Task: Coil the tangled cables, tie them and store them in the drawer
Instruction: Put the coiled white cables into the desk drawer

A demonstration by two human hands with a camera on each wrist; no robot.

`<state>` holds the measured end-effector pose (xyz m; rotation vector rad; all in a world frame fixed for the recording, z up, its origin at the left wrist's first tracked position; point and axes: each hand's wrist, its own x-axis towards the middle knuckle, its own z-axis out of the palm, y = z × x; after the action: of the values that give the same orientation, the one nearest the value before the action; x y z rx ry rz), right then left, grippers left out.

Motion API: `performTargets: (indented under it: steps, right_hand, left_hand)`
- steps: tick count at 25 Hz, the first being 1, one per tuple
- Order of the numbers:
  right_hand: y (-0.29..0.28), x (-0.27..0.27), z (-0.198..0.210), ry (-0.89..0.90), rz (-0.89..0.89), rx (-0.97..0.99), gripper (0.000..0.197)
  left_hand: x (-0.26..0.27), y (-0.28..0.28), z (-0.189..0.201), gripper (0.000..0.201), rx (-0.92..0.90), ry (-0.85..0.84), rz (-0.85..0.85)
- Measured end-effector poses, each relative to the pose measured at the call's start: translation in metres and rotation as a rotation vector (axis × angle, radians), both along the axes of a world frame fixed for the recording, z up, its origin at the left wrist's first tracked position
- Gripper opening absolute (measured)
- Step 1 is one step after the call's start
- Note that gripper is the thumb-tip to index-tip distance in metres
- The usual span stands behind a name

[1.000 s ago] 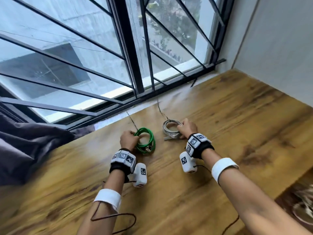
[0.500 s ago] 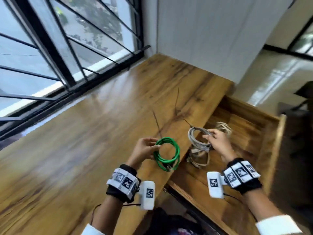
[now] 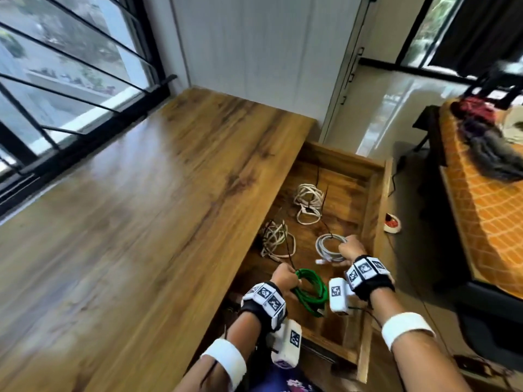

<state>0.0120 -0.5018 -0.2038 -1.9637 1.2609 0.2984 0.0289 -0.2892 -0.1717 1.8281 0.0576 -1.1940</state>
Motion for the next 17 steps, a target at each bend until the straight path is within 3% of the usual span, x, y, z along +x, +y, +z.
performTargets:
  steps: [4, 7, 9, 13, 15, 17]
  right_hand:
    - [0.013, 0.001, 0.004, 0.13, 0.013, 0.04, 0.03]
    - [0.018, -0.001, 0.008, 0.088, 0.012, 0.079, 0.033]
    - [0.015, -0.004, 0.015, 0.058, 0.014, 0.092, 0.033]
    - [0.014, -0.04, 0.058, -0.128, -0.054, 0.037, 0.042]
    - [0.016, -0.078, 0.077, -0.258, -0.083, -0.082, 0.041]
    - [0.021, -0.12, 0.079, -0.234, -0.11, -0.21, 0.039]
  left_hand:
    - [0.01, -0.008, -0.034, 0.01, 0.138, -0.074, -0.091]
    - [0.021, -0.01, -0.083, 0.027, 0.156, -0.079, -0.111]
    - [0.02, -0.012, -0.083, 0.031, 0.144, -0.068, -0.077]
    - [0.007, -0.003, -0.002, 0.062, 0.205, -0.165, -0.126]
    - [0.003, -0.001, 0.023, 0.052, 0.197, -0.268, -0.218]
    - [-0.007, -0.002, 0.042, 0.048, 0.139, -0.374, -0.332]
